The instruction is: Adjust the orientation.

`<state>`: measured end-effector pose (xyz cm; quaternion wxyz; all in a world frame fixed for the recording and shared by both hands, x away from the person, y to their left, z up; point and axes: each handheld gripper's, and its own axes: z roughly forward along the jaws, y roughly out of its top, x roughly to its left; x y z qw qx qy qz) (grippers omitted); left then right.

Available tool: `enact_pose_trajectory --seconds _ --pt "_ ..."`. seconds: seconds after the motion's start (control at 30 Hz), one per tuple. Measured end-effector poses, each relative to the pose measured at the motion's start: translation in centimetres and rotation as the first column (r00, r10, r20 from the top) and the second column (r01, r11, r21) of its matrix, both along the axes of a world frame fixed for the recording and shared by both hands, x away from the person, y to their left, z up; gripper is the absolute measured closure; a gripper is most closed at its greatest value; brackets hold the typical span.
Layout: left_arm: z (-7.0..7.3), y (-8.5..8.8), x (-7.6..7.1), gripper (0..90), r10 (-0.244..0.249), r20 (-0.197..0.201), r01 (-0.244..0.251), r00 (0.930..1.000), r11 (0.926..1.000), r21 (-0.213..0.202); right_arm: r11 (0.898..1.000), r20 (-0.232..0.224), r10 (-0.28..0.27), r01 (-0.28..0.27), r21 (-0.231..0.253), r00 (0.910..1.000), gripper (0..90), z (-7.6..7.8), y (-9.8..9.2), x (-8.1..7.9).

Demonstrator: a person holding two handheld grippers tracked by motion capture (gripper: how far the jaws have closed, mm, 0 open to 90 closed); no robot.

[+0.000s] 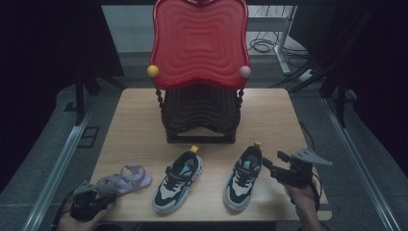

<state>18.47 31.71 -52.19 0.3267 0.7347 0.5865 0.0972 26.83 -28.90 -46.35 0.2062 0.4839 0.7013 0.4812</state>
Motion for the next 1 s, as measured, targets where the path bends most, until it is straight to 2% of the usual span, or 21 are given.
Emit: enact_pose_trajectory --seconds 0.27,0.47,0.57,0.83,1.0 --pt "-0.1 0.2 0.0 90.0 0.006 -0.002 -0.006 1.0 1.0 -0.002 1.0 0.014 -0.011 0.012 -0.023 0.9998 31.1 0.1 0.2 -0.1" --pt "-0.2 0.9 0.1 90.0 0.052 -0.004 -0.052 0.9986 0.9985 0.017 1.0 0.011 -0.018 0.019 -0.018 0.9998 31.1 0.0 0.0 -0.1" --pt "-0.2 0.9 0.1 90.0 0.056 0.0 -0.056 0.9984 0.9983 0.017 1.0 0.006 -0.012 0.012 -0.021 0.9999 31.1 -0.1 0.1 0.0" --pt "-0.2 1.3 0.6 90.0 0.053 -0.003 -0.053 0.9986 0.9985 -0.016 1.0 0.003 -0.017 0.017 -0.02 0.9998 31.2 -0.2 0.1 0.0" --pt "-0.1 1.5 0.9 90.0 0.062 -0.002 -0.062 0.9981 0.9981 -0.008 1.0 0.0 -0.021 0.021 -0.018 0.9998 31.3 -0.2 0.1 0.0"
